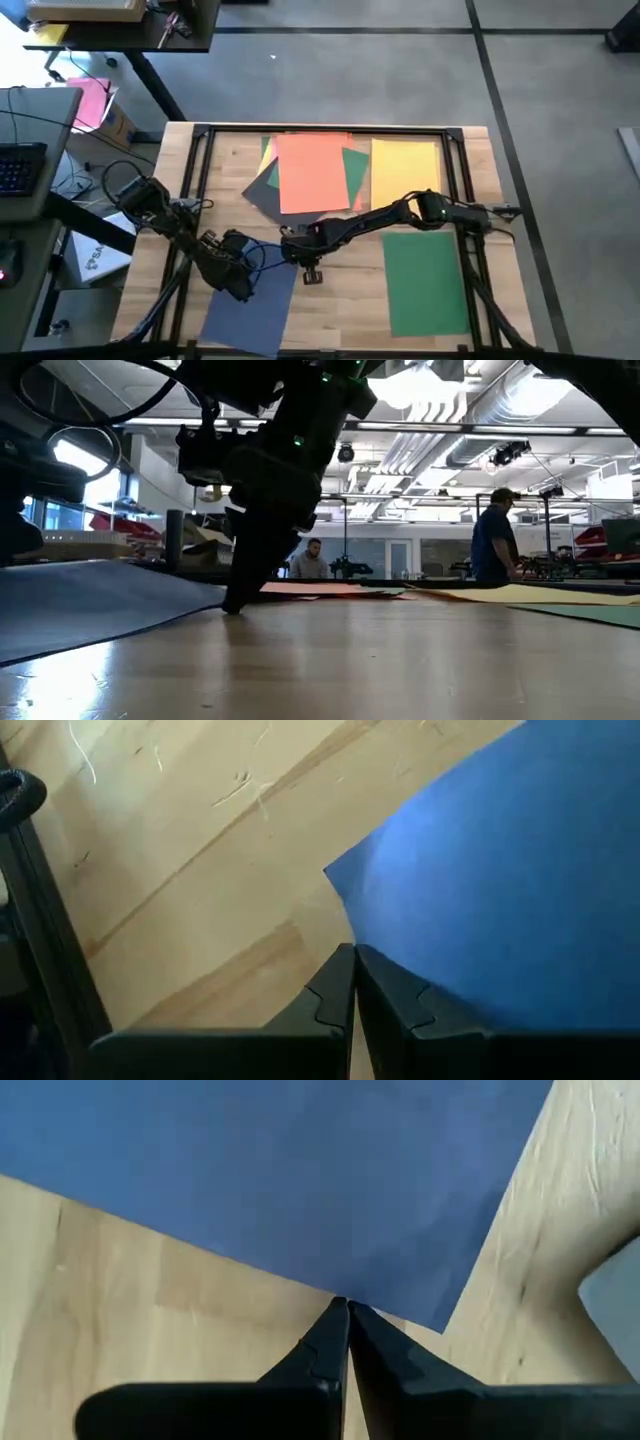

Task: Organize paper
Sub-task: Adjust the bottom left violet paper

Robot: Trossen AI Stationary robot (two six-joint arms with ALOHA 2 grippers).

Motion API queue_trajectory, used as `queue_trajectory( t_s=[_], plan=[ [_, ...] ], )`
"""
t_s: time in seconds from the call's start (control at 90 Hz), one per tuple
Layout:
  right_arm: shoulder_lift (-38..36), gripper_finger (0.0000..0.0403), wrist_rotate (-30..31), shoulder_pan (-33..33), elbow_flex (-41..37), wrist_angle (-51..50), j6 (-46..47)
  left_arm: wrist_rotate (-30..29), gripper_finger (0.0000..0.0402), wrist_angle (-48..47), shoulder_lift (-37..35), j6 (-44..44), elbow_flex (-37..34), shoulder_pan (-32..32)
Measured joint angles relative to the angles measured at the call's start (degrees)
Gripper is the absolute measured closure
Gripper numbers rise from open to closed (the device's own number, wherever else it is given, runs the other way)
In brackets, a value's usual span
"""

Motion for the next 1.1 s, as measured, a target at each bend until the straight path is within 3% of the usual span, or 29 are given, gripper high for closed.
queue_trajectory(
  t_s=[0.189, 0.422, 0.6, 0.7, 0.944, 1.1],
  plan=[
    [0.0, 0.0403, -0.2, 0.0, 0.0, -0.5, -0.4, 1.5, 0.0401, -1.0, 0.0, -0.4, 0.9, 0.0],
    [-2.1, 0.0403, 0.0, 0.0, -0.4, -3.1, -0.9, 3.0, 0.0401, -9.6, 0.1, -0.3, 6.3, -0.3],
    [-4.5, 0.0403, 5.4, 0.0, -0.2, -7.0, -0.6, 2.0, 0.0401, -9.4, 0.1, 2.2, 10.0, -0.6],
    [-4.7, 0.0403, 7.6, 0.5, -0.3, -12.4, 0.7, -0.3, 0.0401, -3.1, 0.1, 5.6, 11.8, -1.7],
    [-10.2, 0.0403, 8.5, 4.9, -9.3, -16.9, 3.6, -0.9, 0.0401, 29.0, 0.1, 12.0, 8.3, -4.7],
    [-19.8, 0.0403, 10.9, 6.8, -19.6, -14.7, 9.8, -3.0, 0.0401, 31.4, 0.1, 9.8, 6.5, -5.9]
  ],
)
